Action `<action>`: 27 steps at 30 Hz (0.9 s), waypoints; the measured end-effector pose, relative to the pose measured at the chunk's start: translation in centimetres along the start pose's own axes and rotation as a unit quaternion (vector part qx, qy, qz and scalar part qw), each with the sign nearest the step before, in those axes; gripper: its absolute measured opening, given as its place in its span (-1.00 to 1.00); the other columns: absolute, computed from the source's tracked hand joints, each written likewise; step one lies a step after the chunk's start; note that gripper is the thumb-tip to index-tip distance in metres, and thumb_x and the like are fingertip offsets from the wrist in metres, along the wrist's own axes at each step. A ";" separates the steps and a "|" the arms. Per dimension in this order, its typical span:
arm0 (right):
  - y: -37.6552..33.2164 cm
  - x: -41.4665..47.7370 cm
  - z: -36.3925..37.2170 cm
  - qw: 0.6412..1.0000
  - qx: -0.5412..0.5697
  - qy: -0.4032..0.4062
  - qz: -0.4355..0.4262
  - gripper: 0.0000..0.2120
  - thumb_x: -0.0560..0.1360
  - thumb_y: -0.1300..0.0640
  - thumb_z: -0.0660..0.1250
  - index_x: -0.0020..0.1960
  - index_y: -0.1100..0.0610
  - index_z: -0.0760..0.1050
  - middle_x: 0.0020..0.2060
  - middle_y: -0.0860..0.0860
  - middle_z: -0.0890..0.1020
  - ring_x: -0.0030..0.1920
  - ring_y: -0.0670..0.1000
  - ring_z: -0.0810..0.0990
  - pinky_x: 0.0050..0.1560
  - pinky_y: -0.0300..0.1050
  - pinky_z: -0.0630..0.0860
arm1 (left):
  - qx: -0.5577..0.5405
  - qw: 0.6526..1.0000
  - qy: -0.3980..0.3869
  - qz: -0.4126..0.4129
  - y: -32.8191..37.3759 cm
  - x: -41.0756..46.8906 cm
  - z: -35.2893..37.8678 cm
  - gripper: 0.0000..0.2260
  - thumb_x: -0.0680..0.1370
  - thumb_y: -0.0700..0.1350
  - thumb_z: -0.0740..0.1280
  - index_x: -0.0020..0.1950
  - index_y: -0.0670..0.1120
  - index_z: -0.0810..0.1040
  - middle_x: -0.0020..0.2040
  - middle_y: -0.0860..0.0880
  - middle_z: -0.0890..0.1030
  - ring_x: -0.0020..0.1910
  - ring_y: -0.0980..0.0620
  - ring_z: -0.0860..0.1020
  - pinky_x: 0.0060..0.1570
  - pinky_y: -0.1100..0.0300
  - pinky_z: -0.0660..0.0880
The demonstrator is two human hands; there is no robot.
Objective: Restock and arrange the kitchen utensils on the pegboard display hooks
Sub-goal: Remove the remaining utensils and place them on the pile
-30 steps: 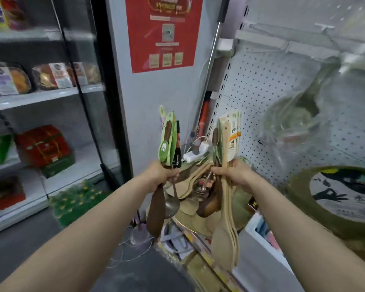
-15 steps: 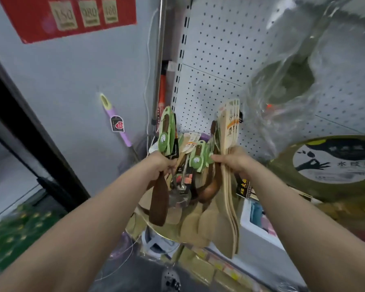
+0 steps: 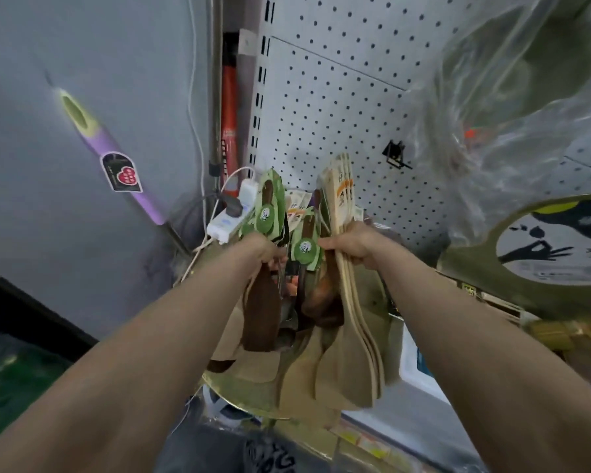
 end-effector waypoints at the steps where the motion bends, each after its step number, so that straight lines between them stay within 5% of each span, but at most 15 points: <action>1: 0.3 0.5 0.2 1.000 0.016 -0.008 0.005 -0.47 0.42 0.06 0.53 0.27 0.28 0.46 -0.04 0.09 0.64 -0.08 0.05 0.62 -0.06 -0.09 0.59 | -0.002 1.000 0.006 0.003 -0.1 0.4 0.0 -0.68 0.58 -0.20 0.34 -0.36 -0.19 0.38 -0.37 -0.11 0.43 -0.41 0.02 0.37 -0.34 0.19 0.34; 7: 2.0 2.7 0.5 0.998 0.041 -0.021 0.038 -0.43 0.38 0.00 0.56 0.26 0.24 0.48 0.09 0.13 0.65 0.05 0.09 0.63 0.14 0.00 0.58 | -0.084 0.996 -0.041 0.014 -0.2 2.3 1.5 -0.83 0.57 -0.27 0.33 -0.21 -0.15 0.44 -0.33 -0.09 0.44 -0.41 0.06 0.35 -0.41 0.27 0.39; 9: 2.2 3.2 0.2 0.999 0.022 -0.012 0.037 -0.39 0.38 -0.01 0.56 0.31 0.24 0.46 0.13 0.13 0.63 0.08 0.10 0.62 0.11 -0.01 0.58 | -0.087 0.994 -0.049 0.034 -0.2 2.5 1.8 -0.87 0.55 -0.35 0.31 0.03 -0.16 0.49 -0.19 -0.06 0.53 -0.27 0.07 0.46 -0.42 0.40 0.46; 11: 2.2 3.4 -0.3 0.999 -0.008 0.000 0.042 -0.42 0.43 0.02 0.52 0.32 0.26 0.43 0.15 0.13 0.61 0.08 0.12 0.60 0.05 -0.03 0.56 | -0.073 0.993 -0.056 0.072 -0.3 3.1 1.9 -0.54 0.47 -0.35 0.39 0.34 -0.16 0.40 0.12 -0.08 0.57 0.06 -0.02 0.55 0.02 0.31 0.53; 13: 2.4 3.5 -0.7 0.998 -0.033 0.020 0.048 -0.42 0.44 0.01 0.50 0.32 0.27 0.41 0.15 0.15 0.59 0.08 0.13 0.59 0.08 -0.01 0.57 | -0.042 0.994 -0.041 0.097 -0.8 4.0 2.2 -0.30 0.32 -0.23 0.49 0.43 -0.07 0.33 0.33 -0.05 0.48 0.25 -0.05 0.49 0.31 0.07 0.43; 15: 2.7 3.3 -0.9 0.997 -0.045 0.039 0.052 -0.43 0.43 -0.02 0.51 0.29 0.26 0.43 0.11 0.14 0.59 0.06 0.12 0.59 0.07 0.00 0.58 | -0.012 0.993 -0.031 0.111 -0.6 3.6 2.4 -0.30 0.26 -0.14 0.48 0.40 -0.05 0.38 0.38 -0.04 0.45 0.29 -0.03 0.46 0.36 0.03 0.39; 18: 3.5 3.0 -1.2 0.995 -0.037 0.060 0.068 -0.38 0.38 -0.04 0.55 0.28 0.24 0.44 0.12 0.15 0.59 0.11 0.14 0.60 0.15 0.07 0.58 | 0.057 0.989 -0.007 0.137 0.6 1.0 2.3 -0.52 0.49 -0.23 0.39 0.40 -0.14 0.39 0.37 -0.08 0.44 0.38 -0.06 0.36 0.42 0.03 0.29; 22: 4.4 2.9 -1.6 0.993 -0.041 0.097 0.062 -0.52 0.39 0.07 0.54 0.22 0.24 0.52 0.09 0.13 0.63 0.07 0.13 0.63 0.12 0.06 0.60 | 0.116 0.986 0.025 0.115 0.1 0.6 1.9 -0.69 0.58 -0.20 0.29 0.32 -0.21 0.45 0.22 -0.14 0.47 0.22 -0.09 0.44 0.18 0.19 0.40; 27: 4.4 2.4 -0.9 0.989 -0.061 0.121 0.053 -0.54 0.48 0.09 0.43 0.33 0.22 0.49 0.20 0.16 0.60 0.18 0.17 0.59 0.19 0.01 0.54 | 0.182 0.977 0.045 0.104 -1.2 0.2 1.1 -0.77 0.56 -0.19 0.29 0.20 -0.24 0.47 0.09 -0.15 0.52 0.01 -0.12 0.52 -0.07 0.10 0.48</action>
Point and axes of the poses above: each hand's wrist, its own x-axis towards the middle knuckle, its own z-axis out of the palm, y = z × x, the point moved 3 cm from there along x, towards the middle knuckle
